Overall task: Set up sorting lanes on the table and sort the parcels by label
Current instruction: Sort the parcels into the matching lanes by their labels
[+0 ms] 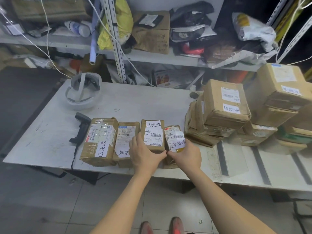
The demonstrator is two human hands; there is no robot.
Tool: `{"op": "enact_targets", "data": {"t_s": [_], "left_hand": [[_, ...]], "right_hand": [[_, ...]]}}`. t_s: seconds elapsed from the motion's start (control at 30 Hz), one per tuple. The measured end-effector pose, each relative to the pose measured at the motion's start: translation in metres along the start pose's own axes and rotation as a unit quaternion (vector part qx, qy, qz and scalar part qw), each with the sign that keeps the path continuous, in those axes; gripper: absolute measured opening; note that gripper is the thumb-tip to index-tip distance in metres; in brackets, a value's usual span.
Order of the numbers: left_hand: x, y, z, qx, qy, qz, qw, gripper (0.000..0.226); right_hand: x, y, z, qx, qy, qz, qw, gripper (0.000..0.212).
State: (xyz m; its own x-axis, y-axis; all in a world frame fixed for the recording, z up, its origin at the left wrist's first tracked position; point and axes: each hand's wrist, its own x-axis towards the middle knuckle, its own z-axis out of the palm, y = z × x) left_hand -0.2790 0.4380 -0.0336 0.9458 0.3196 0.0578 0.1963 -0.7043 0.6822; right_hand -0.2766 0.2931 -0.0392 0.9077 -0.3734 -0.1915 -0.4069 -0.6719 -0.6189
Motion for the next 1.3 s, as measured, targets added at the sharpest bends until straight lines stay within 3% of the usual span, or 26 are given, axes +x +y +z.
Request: {"op": "enact_targets", "data": {"t_s": [0.37, 0.63, 0.97, 1.17, 1.3], "left_hand": [[-0.008, 0.042, -0.025, -0.067, 0.037, 0.064, 0.995, 0.109], [-0.064, 0.089, -0.027, -0.052, 0.055, 0.112, 0.991, 0.109], [-0.21, 0.207, 0.041, -0.065, 0.068, 0.164, 0.982, 0.104], [-0.298, 0.291, 0.103, -0.096, 0.025, 0.192, 0.976, 0.107], [-0.335, 0.339, 0.142, -0.113, -0.003, 0.217, 0.97, 0.109]], "right_hand": [[-0.024, -0.004, -0.06, 0.062, 0.08, -0.022, 0.995, 0.038], [-0.055, 0.037, -0.125, 0.1, 0.095, -0.029, 0.99, 0.041], [-0.095, 0.186, -0.26, 0.114, 0.131, -0.012, 0.985, 0.059], [-0.109, 0.288, -0.352, 0.108, 0.176, 0.013, 0.978, 0.053], [-0.104, 0.34, -0.398, 0.106, 0.206, 0.035, 0.972, 0.062]]}}
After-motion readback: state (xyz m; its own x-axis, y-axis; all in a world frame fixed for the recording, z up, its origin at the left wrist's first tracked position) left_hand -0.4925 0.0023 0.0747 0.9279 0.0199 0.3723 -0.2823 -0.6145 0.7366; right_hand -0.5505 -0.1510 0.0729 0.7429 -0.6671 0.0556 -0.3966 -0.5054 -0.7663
